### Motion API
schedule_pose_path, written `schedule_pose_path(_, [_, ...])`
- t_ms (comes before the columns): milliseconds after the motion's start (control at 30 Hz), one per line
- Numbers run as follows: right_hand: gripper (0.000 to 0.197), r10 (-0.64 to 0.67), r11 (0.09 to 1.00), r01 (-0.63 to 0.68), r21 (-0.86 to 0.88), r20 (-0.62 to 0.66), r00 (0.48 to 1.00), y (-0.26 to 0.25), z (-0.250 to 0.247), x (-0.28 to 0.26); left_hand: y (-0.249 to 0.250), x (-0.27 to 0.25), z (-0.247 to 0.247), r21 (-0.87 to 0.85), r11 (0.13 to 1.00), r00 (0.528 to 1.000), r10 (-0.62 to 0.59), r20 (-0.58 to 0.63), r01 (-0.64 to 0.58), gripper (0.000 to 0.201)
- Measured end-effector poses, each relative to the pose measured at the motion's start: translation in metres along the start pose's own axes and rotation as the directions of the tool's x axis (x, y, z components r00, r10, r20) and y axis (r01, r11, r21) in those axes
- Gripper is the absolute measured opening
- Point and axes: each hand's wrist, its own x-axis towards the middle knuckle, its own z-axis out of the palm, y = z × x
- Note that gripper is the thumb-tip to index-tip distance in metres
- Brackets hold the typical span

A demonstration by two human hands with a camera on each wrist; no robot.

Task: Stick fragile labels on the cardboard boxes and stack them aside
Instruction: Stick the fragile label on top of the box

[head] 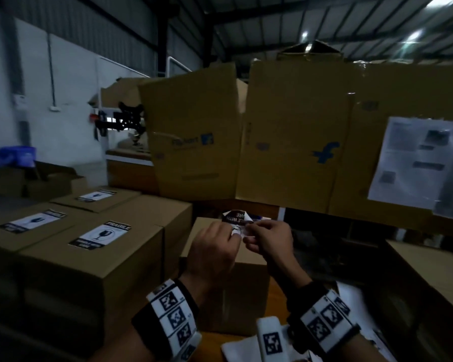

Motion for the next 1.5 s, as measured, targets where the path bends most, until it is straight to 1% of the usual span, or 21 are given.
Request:
schedule_pose_path(67, [0.039, -0.038, 0.998, 0.034, -0.056, -0.066, 0.997, 0.011, 0.012, 0.015, -0.008, 0.000, 0.001, 0.027, 0.999, 1.000, 0.021, 0.015, -0.022, 0.014])
schedule_pose_path(100, [0.042, -0.043, 0.997, 0.036, -0.073, -0.084, 0.996, 0.018, 0.018, 0.023, -0.011, 0.000, 0.004, 0.040, 0.999, 0.999, 0.034, 0.029, -0.035, 0.021])
schedule_pose_path(200, [0.032, -0.033, 0.994, 0.020, -0.105, -0.126, 0.991, 0.031, 0.033, 0.046, -0.021, 0.003, 0.012, 0.069, 0.996, 0.996, 0.057, 0.074, -0.062, 0.023])
schedule_pose_path(300, [0.027, -0.052, 0.994, 0.026, -0.109, -0.234, 0.971, 0.039, 0.036, 0.080, -0.028, 0.002, 0.015, 0.025, 0.991, 0.984, 0.129, 0.122, -0.133, 0.035])
schedule_pose_path(333, [0.029, -0.047, 0.995, 0.025, -0.093, -0.240, 0.970, 0.041, 0.034, 0.091, -0.029, 0.000, 0.015, 0.005, 0.986, 0.981, 0.166, 0.103, -0.167, 0.035])
schedule_pose_path(400, [0.028, -0.005, 0.999, -0.004, -0.050, -0.172, 0.985, 0.043, 0.030, 0.109, -0.038, -0.001, 0.016, -0.077, 0.979, 0.981, 0.191, 0.025, -0.189, 0.031])
schedule_pose_path(467, [0.020, 0.054, 0.998, -0.055, -0.012, -0.070, 0.996, 0.043, 0.028, 0.120, -0.060, 0.005, 0.026, -0.204, 0.971, 0.992, 0.117, -0.050, -0.125, 0.026])
schedule_pose_path(533, [0.015, 0.091, 0.996, -0.091, -0.002, 0.006, 0.996, 0.042, 0.025, 0.126, -0.088, 0.017, 0.042, -0.374, 0.927, 0.997, -0.062, -0.055, 0.037, 0.024])
schedule_pose_path(567, [0.015, 0.108, 0.994, -0.107, -0.016, 0.031, 0.994, 0.042, 0.023, 0.128, -0.102, 0.023, 0.050, -0.461, 0.874, 0.983, -0.182, -0.012, 0.156, 0.022])
schedule_pose_path(633, [0.025, 0.139, 0.990, -0.135, -0.049, 0.083, 0.987, 0.044, 0.019, 0.131, -0.127, 0.031, 0.068, -0.557, 0.743, 0.922, -0.365, 0.126, 0.371, 0.015])
schedule_pose_path(700, [0.032, 0.180, 0.984, -0.176, -0.039, 0.128, 0.975, 0.045, 0.016, 0.133, -0.145, 0.037, 0.090, -0.574, 0.631, 0.850, -0.433, 0.298, 0.522, 0.015])
schedule_pose_path(767, [0.026, 0.203, 0.979, -0.204, -0.007, 0.154, 0.967, 0.045, 0.012, 0.136, -0.155, 0.037, 0.111, -0.568, 0.516, 0.767, -0.421, 0.484, 0.641, 0.019])
schedule_pose_path(833, [0.013, 0.238, 0.969, -0.246, 0.029, 0.171, 0.956, 0.044, 0.009, 0.143, -0.155, 0.036, 0.130, -0.603, 0.344, 0.694, -0.371, 0.617, 0.720, 0.021])
schedule_pose_path(933, [0.019, 0.297, 0.949, -0.311, 0.047, 0.187, 0.936, 0.048, 0.005, 0.156, -0.149, 0.039, 0.150, -0.630, 0.154, 0.640, -0.333, 0.692, 0.761, 0.022])
schedule_pose_path(1000, [0.013, 0.325, 0.942, -0.335, 0.018, 0.208, 0.923, 0.052, 0.003, 0.165, -0.145, 0.045, 0.159, -0.636, 0.041, 0.615, -0.312, 0.724, 0.771, 0.022])
schedule_pose_path(1067, [0.011, 0.349, 0.934, -0.357, -0.010, 0.226, 0.909, 0.057, 0.001, 0.173, -0.141, 0.049, 0.168, -0.645, -0.022, 0.612, -0.297, 0.733, 0.764, 0.021])
schedule_pose_path(1167, [0.024, 0.376, 0.924, -0.381, -0.033, 0.260, 0.889, 0.065, -0.003, 0.189, -0.137, 0.055, 0.178, -0.669, -0.024, 0.638, -0.278, 0.718, 0.743, 0.016])
schedule_pose_path(1233, [0.030, 0.395, 0.917, -0.389, -0.083, 0.306, 0.866, 0.069, -0.005, 0.201, -0.135, 0.059, 0.182, -0.666, -0.008, 0.639, -0.273, 0.719, 0.746, 0.014])
schedule_pose_path(1333, [0.023, 0.404, 0.915, -0.374, -0.152, 0.355, 0.843, 0.075, -0.005, 0.213, -0.134, 0.062, 0.186, -0.627, 0.042, 0.614, -0.265, 0.744, 0.778, 0.025])
schedule_pose_path(1400, [0.020, 0.408, 0.913, -0.365, -0.184, 0.379, 0.830, 0.082, -0.003, 0.222, -0.134, 0.064, 0.190, -0.610, 0.050, 0.600, -0.262, 0.756, 0.791, 0.032])
schedule_pose_path(1500, [0.028, 0.432, 0.898, -0.339, -0.280, 0.419, 0.799, 0.087, 0.000, 0.232, -0.138, 0.065, 0.197, -0.574, 0.032, 0.562, -0.251, 0.788, 0.819, 0.044])
